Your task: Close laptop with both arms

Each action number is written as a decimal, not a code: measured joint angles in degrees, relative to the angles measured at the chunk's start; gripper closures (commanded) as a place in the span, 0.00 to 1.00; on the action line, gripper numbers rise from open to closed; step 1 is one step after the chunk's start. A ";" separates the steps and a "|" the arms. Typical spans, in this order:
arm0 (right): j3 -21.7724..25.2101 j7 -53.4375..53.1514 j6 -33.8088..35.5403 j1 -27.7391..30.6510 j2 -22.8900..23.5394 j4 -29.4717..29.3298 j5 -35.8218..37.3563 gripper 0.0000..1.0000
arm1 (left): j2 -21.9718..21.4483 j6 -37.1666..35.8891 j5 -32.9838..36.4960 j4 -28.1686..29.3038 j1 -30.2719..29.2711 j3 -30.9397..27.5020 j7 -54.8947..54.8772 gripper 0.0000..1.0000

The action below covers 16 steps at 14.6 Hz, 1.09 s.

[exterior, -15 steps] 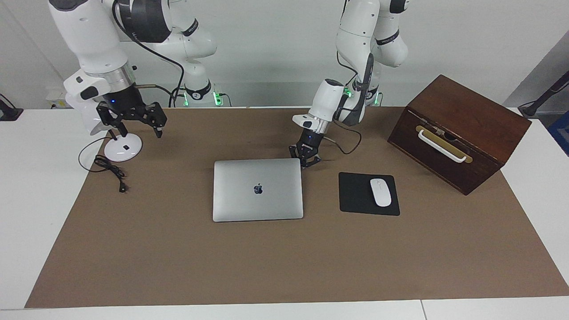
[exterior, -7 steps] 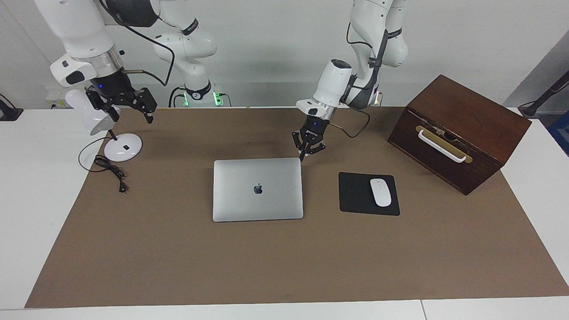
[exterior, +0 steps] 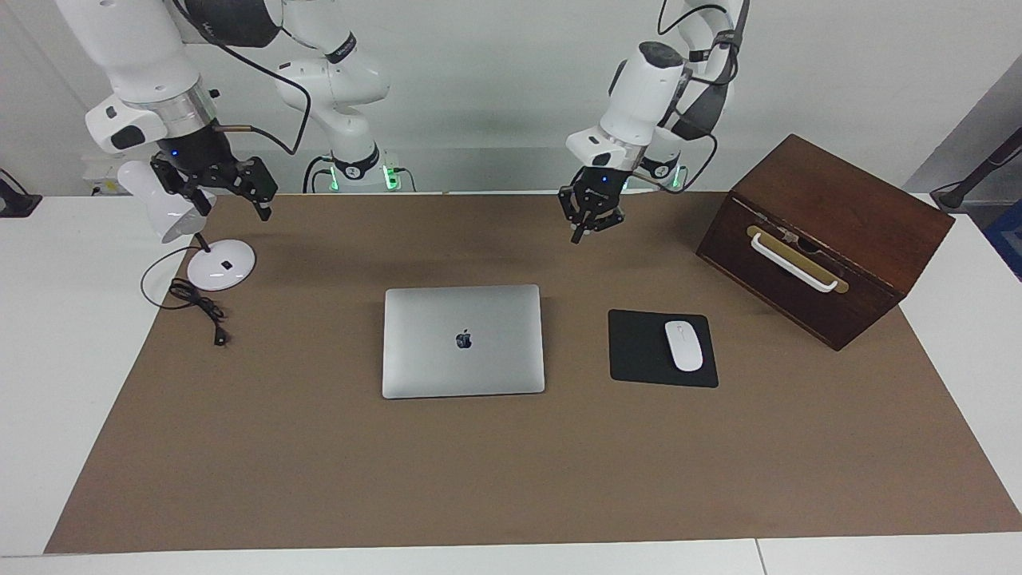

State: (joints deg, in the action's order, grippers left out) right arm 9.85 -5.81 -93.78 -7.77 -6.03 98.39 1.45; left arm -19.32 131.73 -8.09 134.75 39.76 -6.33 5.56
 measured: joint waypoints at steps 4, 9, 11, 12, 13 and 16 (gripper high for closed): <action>0.01 0.00 0.00 0.00 0.00 0.02 0.00 0.00 | -3.54 -16.58 1.82 -7.81 -5.76 -0.04 -0.06 1.00; 0.00 1.49 0.00 -0.01 -0.01 0.13 0.00 0.00 | -3.39 -26.92 4.03 -15.49 -14.66 -0.13 -0.96 1.00; -0.01 2.01 0.00 -0.01 -0.01 0.15 0.00 0.00 | -3.24 -29.03 5.30 -18.59 -18.94 -0.52 -2.32 1.00; -0.01 2.47 0.00 -0.01 -0.02 0.16 0.00 0.00 | -2.99 -30.32 5.52 -20.16 -21.07 -0.80 -3.51 1.00; -0.01 3.05 0.00 -0.01 -0.03 0.17 0.00 0.00 | -2.60 -31.25 5.58 -21.65 -23.00 -1.05 -5.00 1.00; -0.01 4.70 0.00 -0.01 -0.13 0.33 0.00 0.00 | -0.28 -33.33 5.66 -26.23 -28.07 -1.23 -6.60 1.00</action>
State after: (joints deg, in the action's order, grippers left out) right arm 9.84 -1.10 -93.78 -7.78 -6.16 98.72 1.45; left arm -19.60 98.40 -2.44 108.52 11.68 -7.56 -1.04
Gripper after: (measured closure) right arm 0.000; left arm 0.991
